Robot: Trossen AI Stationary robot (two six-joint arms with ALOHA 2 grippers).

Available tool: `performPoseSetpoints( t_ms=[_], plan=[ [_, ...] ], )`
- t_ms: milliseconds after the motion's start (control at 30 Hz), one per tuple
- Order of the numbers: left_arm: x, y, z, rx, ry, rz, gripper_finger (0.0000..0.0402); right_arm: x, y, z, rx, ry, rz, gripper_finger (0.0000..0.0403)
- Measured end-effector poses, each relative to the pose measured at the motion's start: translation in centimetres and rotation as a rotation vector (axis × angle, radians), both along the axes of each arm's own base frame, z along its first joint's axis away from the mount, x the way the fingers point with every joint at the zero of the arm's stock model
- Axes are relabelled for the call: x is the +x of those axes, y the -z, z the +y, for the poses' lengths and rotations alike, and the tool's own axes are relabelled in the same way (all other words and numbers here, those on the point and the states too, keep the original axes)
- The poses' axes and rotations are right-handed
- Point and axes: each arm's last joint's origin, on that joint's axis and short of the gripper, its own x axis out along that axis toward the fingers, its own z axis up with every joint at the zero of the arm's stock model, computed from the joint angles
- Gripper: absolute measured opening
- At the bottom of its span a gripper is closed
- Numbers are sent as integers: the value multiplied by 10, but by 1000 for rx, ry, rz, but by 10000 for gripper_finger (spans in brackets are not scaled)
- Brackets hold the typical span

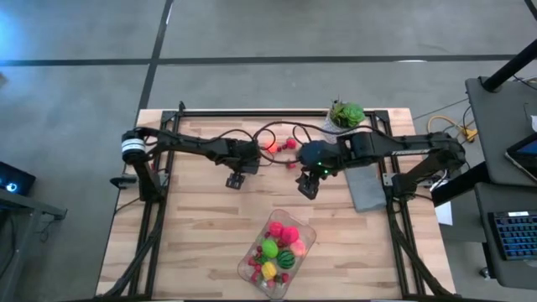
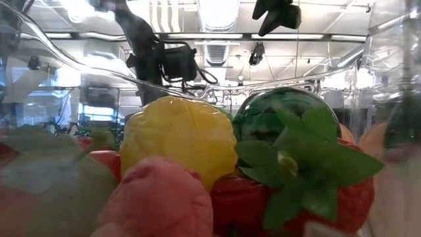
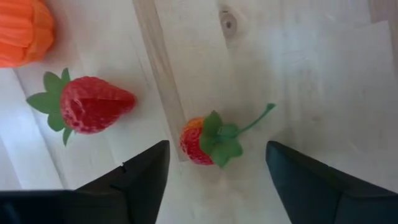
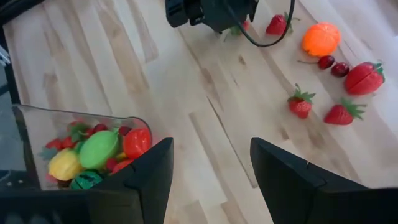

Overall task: Pick and placing Produce into tupperware
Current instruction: Put the red strawberry into the transparent basket

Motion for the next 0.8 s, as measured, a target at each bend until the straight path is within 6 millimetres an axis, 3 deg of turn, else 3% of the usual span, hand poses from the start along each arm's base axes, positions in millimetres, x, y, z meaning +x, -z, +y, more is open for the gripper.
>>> performPoseSetpoints(
  t_ms=[267,800],
  plan=[
    [7,-7,5,27,5,-53,189,0,1,-11,-48,-21,6,205],
    [6,-1,7,-72,29,-60,84,0,2,-23,-83,-32,18,205]
  ],
)
